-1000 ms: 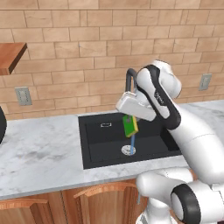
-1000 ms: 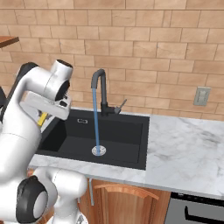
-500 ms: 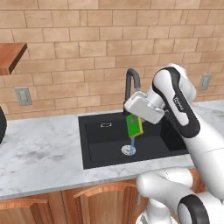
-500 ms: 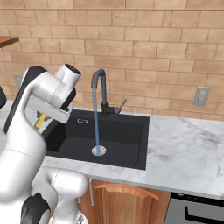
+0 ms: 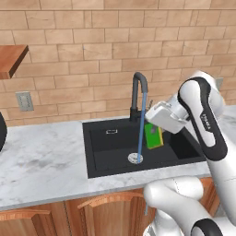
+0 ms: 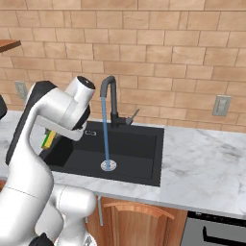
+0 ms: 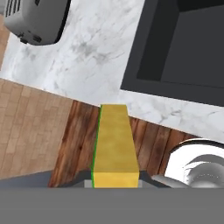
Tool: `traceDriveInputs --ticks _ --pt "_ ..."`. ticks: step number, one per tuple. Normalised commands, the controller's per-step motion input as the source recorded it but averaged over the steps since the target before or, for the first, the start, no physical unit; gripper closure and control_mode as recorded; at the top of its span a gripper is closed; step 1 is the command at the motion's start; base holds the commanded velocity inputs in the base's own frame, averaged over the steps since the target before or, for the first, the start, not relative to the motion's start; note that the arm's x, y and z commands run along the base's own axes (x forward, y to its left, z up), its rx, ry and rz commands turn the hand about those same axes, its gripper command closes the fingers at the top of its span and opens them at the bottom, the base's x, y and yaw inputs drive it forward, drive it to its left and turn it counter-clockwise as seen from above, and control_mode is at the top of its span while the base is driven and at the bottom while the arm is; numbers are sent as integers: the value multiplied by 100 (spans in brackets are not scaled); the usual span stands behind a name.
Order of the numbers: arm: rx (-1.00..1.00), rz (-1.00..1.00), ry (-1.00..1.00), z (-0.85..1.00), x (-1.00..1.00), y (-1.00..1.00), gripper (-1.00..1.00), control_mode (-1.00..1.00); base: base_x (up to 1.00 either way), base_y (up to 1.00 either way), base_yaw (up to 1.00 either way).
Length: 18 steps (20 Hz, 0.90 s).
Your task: Soak the sponge with water for a few seconds and then drop it inside the sink.
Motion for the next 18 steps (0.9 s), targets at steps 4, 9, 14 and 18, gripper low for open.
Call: traceDriveInputs --ticks 4,9,14,18 --pt "0 0 -15 0 -1 -41 100 -100 0 0 0" --pt "0 -4 -11 -4 0 -61 100 -100 0 0 0" --pt "0 -9 -11 -15 0 -57 100 -100 0 0 0" --pt "5 -13 -7 -11 1 -51 100 -100 0 0 0"
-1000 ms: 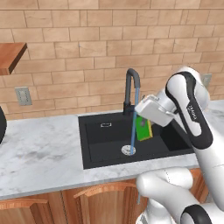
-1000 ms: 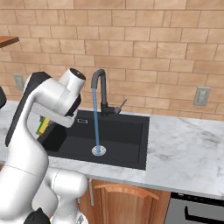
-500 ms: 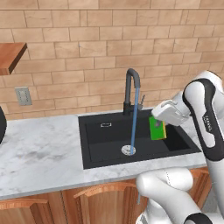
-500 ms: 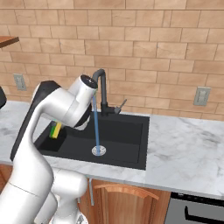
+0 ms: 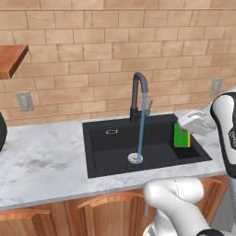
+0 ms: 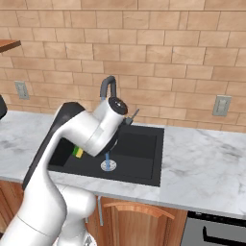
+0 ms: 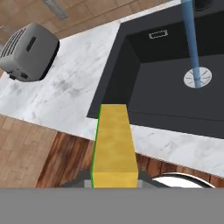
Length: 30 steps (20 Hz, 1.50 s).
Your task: Soak the sponge with water for a few seconds and then drop it inside the sink.
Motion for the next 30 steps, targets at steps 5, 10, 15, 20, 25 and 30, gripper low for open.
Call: traceDriveInputs --ticks 5,10,15,20,25,30 --pt "8 -18 0 -2 16 -42 100 -100 0 0 0" --pt "14 -17 0 -12 22 -39 100 -100 0 0 0" --pt "18 -15 0 -15 17 -30 100 -100 0 0 0" --pt "18 -13 8 -41 35 -33 100 -100 0 0 0" --pt "10 -3 12 -25 54 -12 100 -100 0 0 0" --pt "5 0 18 -4 62 -3 100 -100 0 0 0"
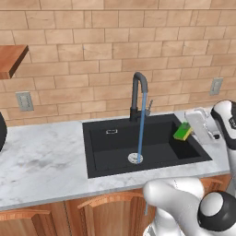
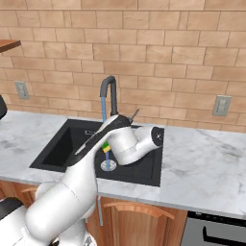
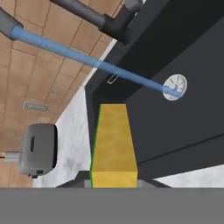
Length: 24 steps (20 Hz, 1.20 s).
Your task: Soak the sponge with water for a few seconds and then drop it inside the sink.
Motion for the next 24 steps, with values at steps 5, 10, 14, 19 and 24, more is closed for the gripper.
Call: traceDriveInputs --ticks 5,10,14,19,24 --pt "3 0 12 -7 42 -2 100 -100 0 0 0" --pt "2 0 3 -35 32 0 100 -100 0 0 0" --pt "3 0 0 -46 33 0 100 -100 0 0 0" --pt "4 0 0 -30 43 0 100 -100 0 0 0" --pt "5 0 0 -15 45 0 100 -100 0 0 0"
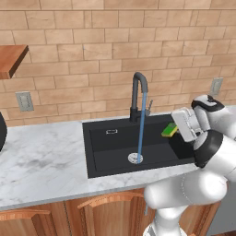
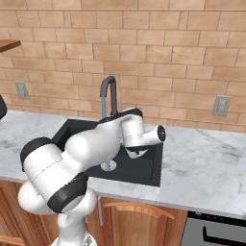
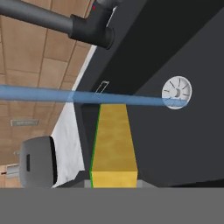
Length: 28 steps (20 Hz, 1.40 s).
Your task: Soak the sponge with water for a few seconds and then drop it inside the sink.
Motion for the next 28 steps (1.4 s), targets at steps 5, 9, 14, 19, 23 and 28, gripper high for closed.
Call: traceDriveInputs --ticks 5,9,14,19,23,28 --pt "6 0 0 -12 11 0 100 -100 0 0 0" --pt "6 0 0 -11 0 1 100 -100 0 0 0" --pt "3 0 0 -18 3 7 100 -100 0 0 0" --pt "0 0 0 -25 15 11 100 -100 0 0 0" --pt "0 0 -1 -25 18 13 100 -100 0 0 0" --pt "0 0 -6 -19 14 17 100 -100 0 0 0"
